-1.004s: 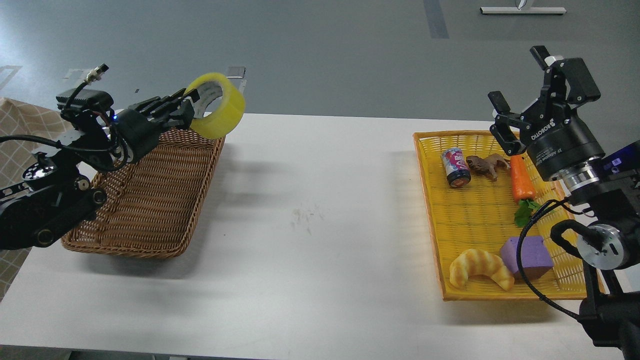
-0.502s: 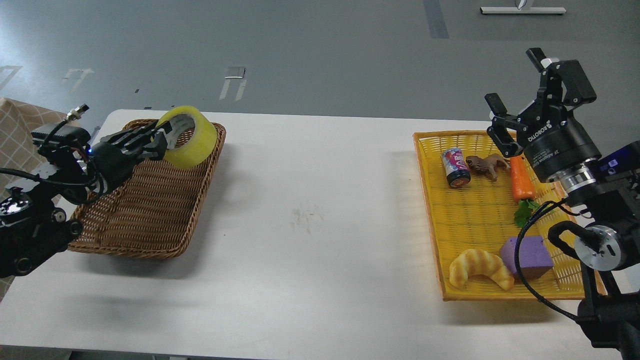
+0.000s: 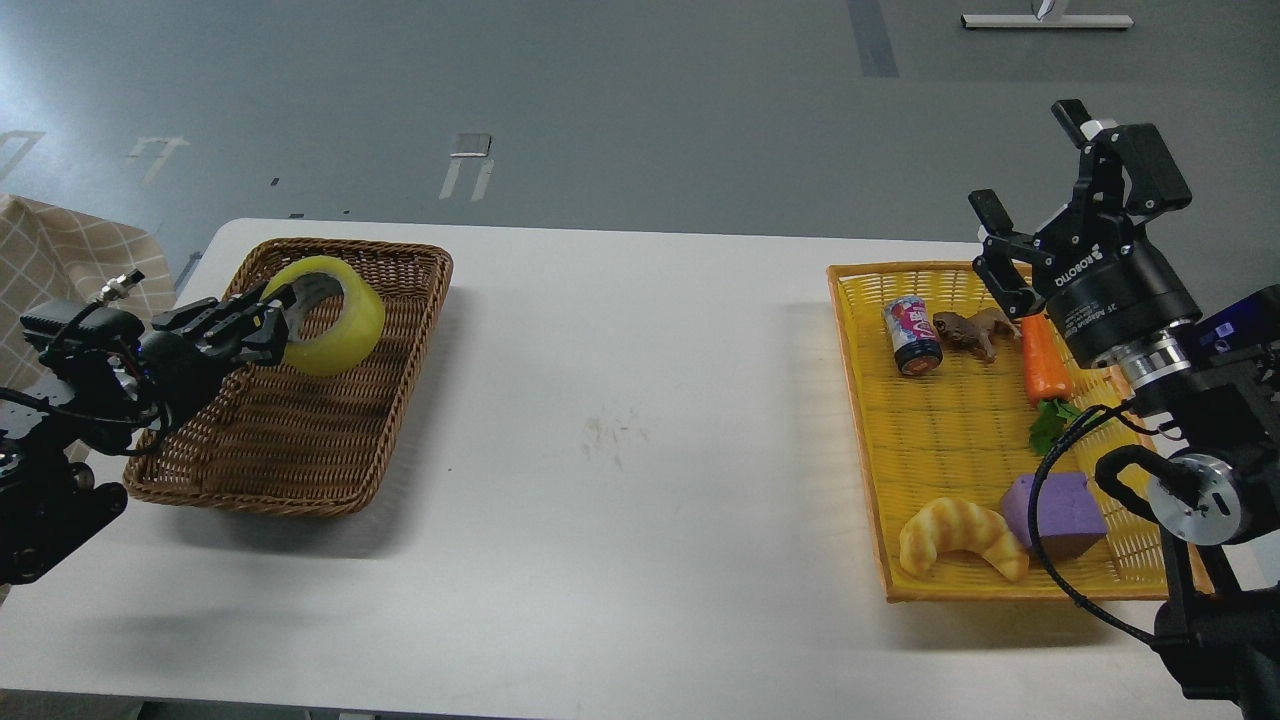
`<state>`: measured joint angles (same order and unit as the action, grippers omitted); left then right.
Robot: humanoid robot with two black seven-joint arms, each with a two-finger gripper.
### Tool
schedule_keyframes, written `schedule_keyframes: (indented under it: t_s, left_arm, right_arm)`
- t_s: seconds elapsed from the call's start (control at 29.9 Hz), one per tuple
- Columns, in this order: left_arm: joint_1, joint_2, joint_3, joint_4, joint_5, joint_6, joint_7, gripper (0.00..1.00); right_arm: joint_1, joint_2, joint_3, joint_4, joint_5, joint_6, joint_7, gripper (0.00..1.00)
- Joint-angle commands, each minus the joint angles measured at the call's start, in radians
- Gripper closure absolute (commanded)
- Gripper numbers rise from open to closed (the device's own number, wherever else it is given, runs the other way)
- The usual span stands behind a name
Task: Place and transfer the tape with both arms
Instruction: 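Lower the tape roll into the basket and open the left gripper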
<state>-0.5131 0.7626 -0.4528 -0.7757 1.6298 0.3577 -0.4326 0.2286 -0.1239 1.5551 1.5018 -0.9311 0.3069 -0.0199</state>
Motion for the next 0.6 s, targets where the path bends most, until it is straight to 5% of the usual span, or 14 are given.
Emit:
schedule_keyframes:
  t_s: [0.0,0.33,0.57]
  left_arm:
    - [0.001,0.0,0.008,0.001,-0.001,0.001,-0.003,0.74]
    - [-0.001,-0.003,0.014,0.027,0.001,0.003,-0.011,0.71]
    - [-0.001,-0.003,0.013,0.029,-0.005,0.003,-0.035,0.3]
  right_arm:
    - [0.0,0.001,-0.003,0.0,0.0,0.0,0.0,0.0]
    - [-0.025,0.001,-0.001,0.003,0.0,0.001,0.001,0.0]
    - [-0.034,0.001,-0.001,0.006,0.0,0.0,0.001,0.0]
